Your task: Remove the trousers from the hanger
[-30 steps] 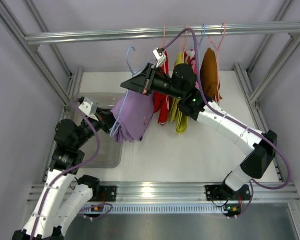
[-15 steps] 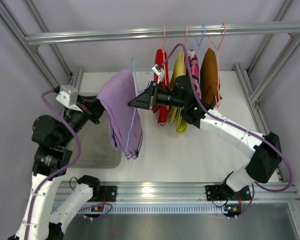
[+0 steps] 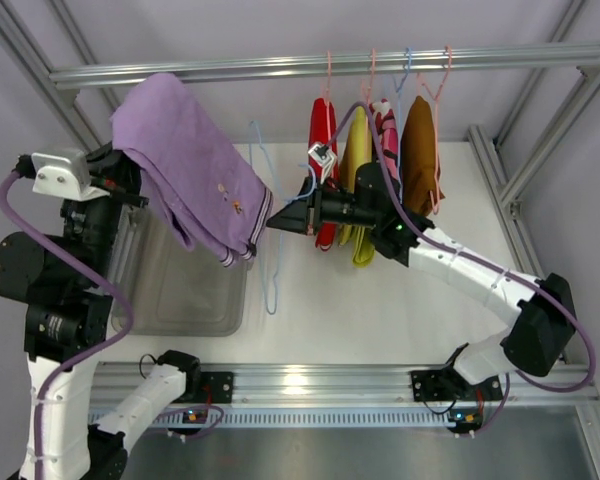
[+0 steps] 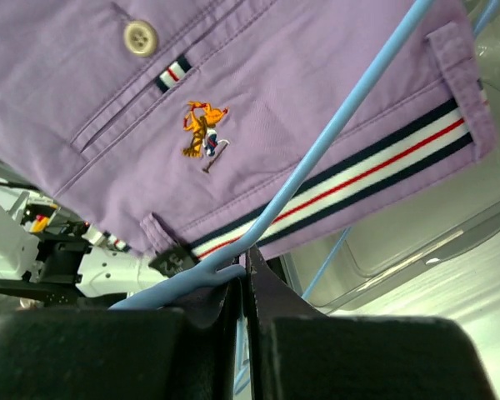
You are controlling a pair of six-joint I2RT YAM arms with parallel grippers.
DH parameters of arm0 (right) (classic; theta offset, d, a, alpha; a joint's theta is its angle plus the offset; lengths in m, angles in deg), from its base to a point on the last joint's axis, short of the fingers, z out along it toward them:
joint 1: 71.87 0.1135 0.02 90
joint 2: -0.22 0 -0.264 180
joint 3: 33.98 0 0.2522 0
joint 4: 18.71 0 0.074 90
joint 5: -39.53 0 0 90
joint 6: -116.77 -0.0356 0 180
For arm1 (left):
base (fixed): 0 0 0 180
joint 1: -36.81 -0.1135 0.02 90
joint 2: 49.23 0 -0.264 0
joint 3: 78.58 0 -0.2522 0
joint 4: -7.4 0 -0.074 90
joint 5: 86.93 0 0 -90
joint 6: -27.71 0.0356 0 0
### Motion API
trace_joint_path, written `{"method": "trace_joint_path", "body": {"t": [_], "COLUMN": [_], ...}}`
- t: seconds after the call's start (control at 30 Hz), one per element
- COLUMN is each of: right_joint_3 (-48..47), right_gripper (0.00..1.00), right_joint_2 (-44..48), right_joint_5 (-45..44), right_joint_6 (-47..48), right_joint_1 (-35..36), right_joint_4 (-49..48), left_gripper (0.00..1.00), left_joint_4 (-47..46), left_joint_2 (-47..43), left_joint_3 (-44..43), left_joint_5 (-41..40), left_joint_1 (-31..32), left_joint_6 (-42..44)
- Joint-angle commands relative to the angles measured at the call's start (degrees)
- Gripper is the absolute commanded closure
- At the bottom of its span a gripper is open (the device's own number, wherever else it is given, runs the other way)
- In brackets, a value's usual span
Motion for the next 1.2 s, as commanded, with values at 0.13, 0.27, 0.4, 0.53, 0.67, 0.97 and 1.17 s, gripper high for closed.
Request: {"method": "trace_joint_path", "body": {"t": [0.13, 0.27, 0.4, 0.53, 0.67, 0.97, 1.17], "right_joint_3": [0.2, 1.0, 1.7, 1.4, 0.3, -0.7, -2.9], "right_gripper": [1.0, 1.0, 1.0, 1.0, 1.0, 1.0, 1.0], "right_joint_2": [6.2, 7.0, 7.0, 6.8, 6.5, 7.2, 7.2], "right_joint_5": [0.5, 0.5, 0.7, 0.7, 0.8, 0.8, 1.3], "right_joint_6": [3.4, 3.5, 2.9, 2.4, 1.8, 4.1, 4.1], "right_joint_1": [-0.8, -0.8, -0.7, -0.7, -0.7, -0.7, -0.7], "right_joint_4": [0.0, 0.8, 0.7, 0.2, -0.1, 1.3, 1.6], "left_gripper": [1.0, 1.0, 1.0, 1.0, 1.0, 1.0, 0.98], "left_joint_4": [-5.8, -7.7, -8.4, -6.9, -6.3, -10.2, -14.3], "left_joint_2": [-4.4, -5.9, -8.0, -10.2, -13.0, -18.8, -13.0], "left_joint_3": [3.2, 4.6, 6.2, 10.3, 18.8, 43.3, 50.7], "left_joint_5": [-15.1, -22.2, -23.9, -23.7, -23.8, -26.7, -19.1], "left_joint_1": [-0.1, -0.1, -0.1, -0.1, -0.2, -0.1, -0.2], "left_joint_6": [16.2, 22.1, 25.3, 27.4, 31.1, 33.1, 18.8]}}
